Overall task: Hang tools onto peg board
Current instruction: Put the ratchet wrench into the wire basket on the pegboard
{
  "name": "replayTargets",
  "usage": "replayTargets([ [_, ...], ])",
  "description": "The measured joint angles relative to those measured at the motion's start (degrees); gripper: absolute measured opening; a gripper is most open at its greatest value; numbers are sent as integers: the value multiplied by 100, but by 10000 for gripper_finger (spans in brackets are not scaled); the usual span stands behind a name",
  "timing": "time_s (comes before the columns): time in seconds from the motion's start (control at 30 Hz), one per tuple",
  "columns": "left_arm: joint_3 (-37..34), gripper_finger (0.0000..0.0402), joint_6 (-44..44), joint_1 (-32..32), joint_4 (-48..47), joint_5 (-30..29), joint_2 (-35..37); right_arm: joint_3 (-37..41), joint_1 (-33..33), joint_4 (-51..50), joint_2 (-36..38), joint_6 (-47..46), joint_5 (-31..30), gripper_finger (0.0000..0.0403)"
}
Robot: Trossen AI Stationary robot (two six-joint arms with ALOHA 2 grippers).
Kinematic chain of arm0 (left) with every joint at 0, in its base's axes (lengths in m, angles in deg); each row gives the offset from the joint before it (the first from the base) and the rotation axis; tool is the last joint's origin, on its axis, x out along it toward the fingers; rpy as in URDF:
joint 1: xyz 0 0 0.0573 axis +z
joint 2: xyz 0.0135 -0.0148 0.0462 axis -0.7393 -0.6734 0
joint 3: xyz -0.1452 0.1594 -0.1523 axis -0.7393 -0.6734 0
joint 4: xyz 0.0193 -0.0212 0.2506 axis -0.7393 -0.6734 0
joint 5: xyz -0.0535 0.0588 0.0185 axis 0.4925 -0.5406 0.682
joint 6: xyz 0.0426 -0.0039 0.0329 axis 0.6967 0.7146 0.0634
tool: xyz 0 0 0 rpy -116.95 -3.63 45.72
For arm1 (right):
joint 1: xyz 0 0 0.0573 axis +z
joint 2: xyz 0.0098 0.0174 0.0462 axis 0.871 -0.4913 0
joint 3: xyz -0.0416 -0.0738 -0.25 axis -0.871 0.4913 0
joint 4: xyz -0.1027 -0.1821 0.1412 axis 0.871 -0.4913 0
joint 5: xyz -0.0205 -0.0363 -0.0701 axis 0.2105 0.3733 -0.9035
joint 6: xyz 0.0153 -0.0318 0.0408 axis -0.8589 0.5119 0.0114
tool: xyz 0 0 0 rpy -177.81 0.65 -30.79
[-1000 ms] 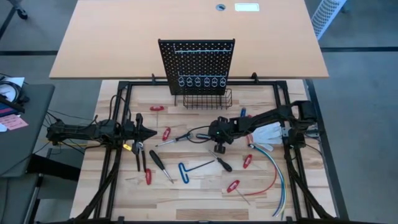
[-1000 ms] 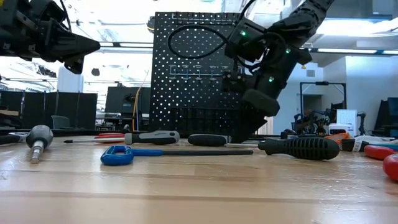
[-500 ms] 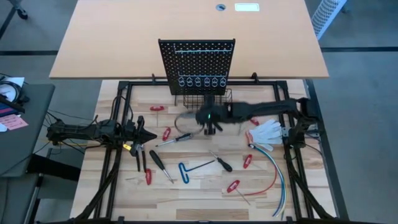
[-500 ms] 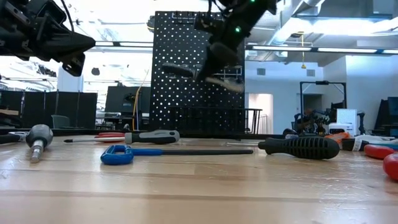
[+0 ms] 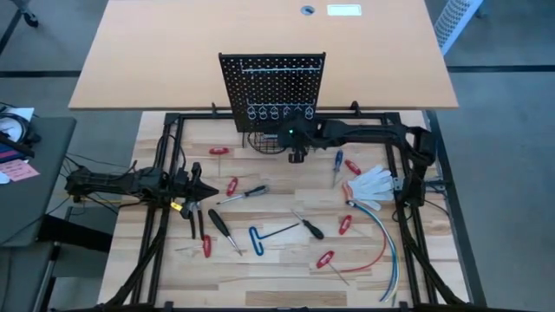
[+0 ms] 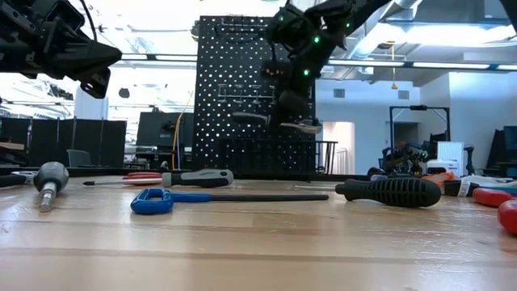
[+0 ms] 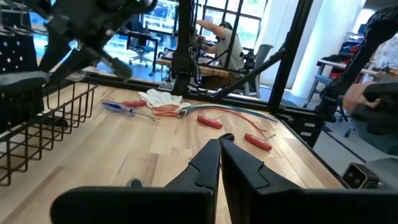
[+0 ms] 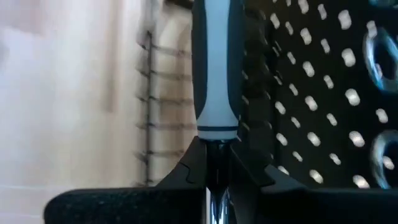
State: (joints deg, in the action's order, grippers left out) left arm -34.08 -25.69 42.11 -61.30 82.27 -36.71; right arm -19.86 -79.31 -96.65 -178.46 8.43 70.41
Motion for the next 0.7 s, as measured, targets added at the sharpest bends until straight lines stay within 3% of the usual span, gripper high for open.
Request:
replayTargets([
  [0.7,0,12,5,0,0,4,-1,7,28,60,-76,18,-64,94],
])
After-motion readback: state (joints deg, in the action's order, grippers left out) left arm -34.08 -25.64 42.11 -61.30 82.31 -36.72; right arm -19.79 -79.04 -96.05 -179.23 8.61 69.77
